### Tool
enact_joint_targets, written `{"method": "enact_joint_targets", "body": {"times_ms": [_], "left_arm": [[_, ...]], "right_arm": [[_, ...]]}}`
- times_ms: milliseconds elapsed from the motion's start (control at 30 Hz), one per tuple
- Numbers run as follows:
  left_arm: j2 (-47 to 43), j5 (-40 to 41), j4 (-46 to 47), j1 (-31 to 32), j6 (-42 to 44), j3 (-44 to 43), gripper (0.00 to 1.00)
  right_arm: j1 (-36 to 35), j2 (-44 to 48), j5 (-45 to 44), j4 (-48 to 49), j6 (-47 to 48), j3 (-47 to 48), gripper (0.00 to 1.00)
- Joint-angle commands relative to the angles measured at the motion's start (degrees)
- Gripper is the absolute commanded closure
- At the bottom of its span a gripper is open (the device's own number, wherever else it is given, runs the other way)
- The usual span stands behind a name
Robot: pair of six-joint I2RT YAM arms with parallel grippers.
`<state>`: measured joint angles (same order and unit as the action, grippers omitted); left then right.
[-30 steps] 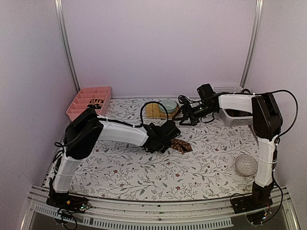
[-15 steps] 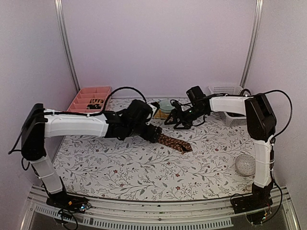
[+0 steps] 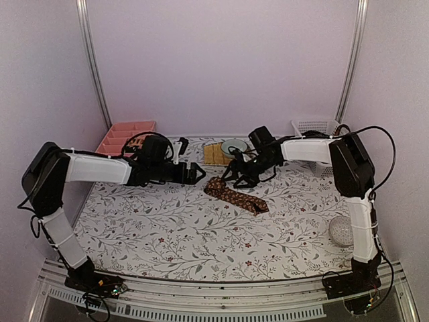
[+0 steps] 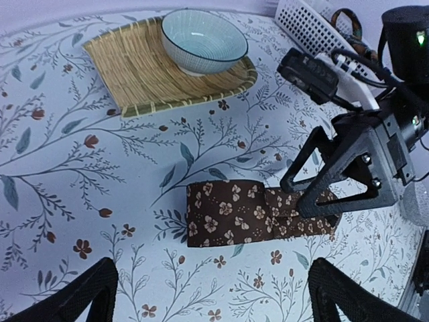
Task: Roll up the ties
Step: Roll the tie at the center of the board.
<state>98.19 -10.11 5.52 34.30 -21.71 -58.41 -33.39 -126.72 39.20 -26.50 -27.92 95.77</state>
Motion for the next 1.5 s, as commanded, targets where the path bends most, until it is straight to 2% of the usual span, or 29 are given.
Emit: {"method": "enact_joint_targets", "body": {"times_ms": [0, 100, 267, 467, 533, 1100, 1467], "left_arm": [[5.6, -11.0, 6.7, -2.9, -3.8, -1.1, 0.02], [9.3, -15.0, 8.1, -3.9, -5.3, -2.8, 0.04], [12.9, -17.2, 10.1, -4.6, -6.5, -4.1, 0.04], [16.5, -18.7, 10.9, -4.8, -7.2, -5.5, 0.05], [17.3, -19.2, 11.2, -4.8, -7.5, -5.9, 0.05], [22.1, -20.7, 10.7, -5.9, -5.8, -8.5, 0.03], [27.7, -31.9, 13.1, -6.4, -0.4, -12.2, 0.01]], "right_arm": [[-1.4, -5.8, 0.0, 0.4, -2.0, 3.5, 0.3], [-2.0, -7.2, -0.6, -0.1, -2.9, 4.4, 0.35], [-2.3, -10.1, -1.1, -0.3, -3.5, 4.6, 0.41], [-2.4, -11.6, 0.4, 1.2, -5.0, 4.6, 0.65], [-2.3, -11.7, 0.8, 1.4, -5.2, 4.5, 0.7], [-2.3, -13.9, 3.6, 3.2, -6.7, 1.6, 0.72], [-1.0, -14.6, 6.2, 4.4, -7.8, 1.4, 0.72]]}}
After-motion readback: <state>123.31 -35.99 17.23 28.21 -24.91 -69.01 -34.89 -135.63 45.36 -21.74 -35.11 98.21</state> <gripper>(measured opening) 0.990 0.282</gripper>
